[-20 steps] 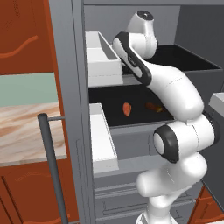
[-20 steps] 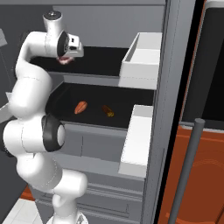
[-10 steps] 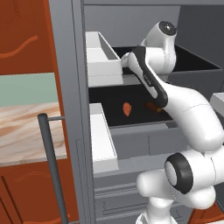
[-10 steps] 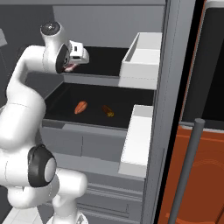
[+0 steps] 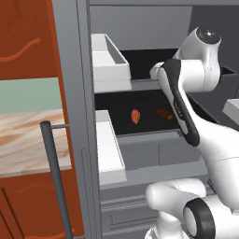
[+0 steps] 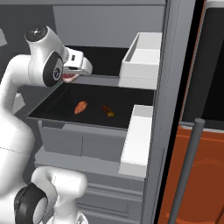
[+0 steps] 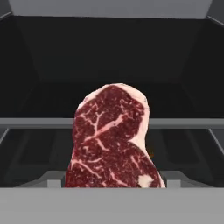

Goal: Gather the sweet potatos from the fridge and place them on a tray on the dining counter. Then gather the steaks from the fridge and place them on the other tray.

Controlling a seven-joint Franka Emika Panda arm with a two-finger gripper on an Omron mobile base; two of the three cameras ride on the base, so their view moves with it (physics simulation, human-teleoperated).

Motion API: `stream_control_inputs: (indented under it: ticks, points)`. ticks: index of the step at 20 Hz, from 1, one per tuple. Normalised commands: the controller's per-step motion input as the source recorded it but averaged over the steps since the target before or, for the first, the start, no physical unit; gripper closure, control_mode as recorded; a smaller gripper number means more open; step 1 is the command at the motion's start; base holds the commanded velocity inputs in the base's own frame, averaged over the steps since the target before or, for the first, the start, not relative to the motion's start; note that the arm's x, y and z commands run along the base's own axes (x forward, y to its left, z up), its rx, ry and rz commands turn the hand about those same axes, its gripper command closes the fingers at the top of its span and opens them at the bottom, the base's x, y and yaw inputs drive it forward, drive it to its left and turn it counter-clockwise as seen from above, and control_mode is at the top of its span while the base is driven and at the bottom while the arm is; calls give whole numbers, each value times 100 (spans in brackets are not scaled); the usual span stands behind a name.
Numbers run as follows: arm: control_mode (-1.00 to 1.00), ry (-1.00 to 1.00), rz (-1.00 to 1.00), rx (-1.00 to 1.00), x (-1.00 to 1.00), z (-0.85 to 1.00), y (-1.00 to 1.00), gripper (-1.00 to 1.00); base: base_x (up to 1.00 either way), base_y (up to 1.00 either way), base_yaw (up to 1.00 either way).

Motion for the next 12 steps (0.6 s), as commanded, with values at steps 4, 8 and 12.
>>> stream_control_inputs:
  ticks: [4, 8, 12]
  points:
    - [-100, 12, -4, 0, -100, 0, -43, 100, 0, 0, 0]
    - [-100, 14, 0, 0, -100, 0, -4, 100, 0, 0, 0]
    - [-100, 9, 5, 0, -100, -3, 0, 100, 0, 0, 0]
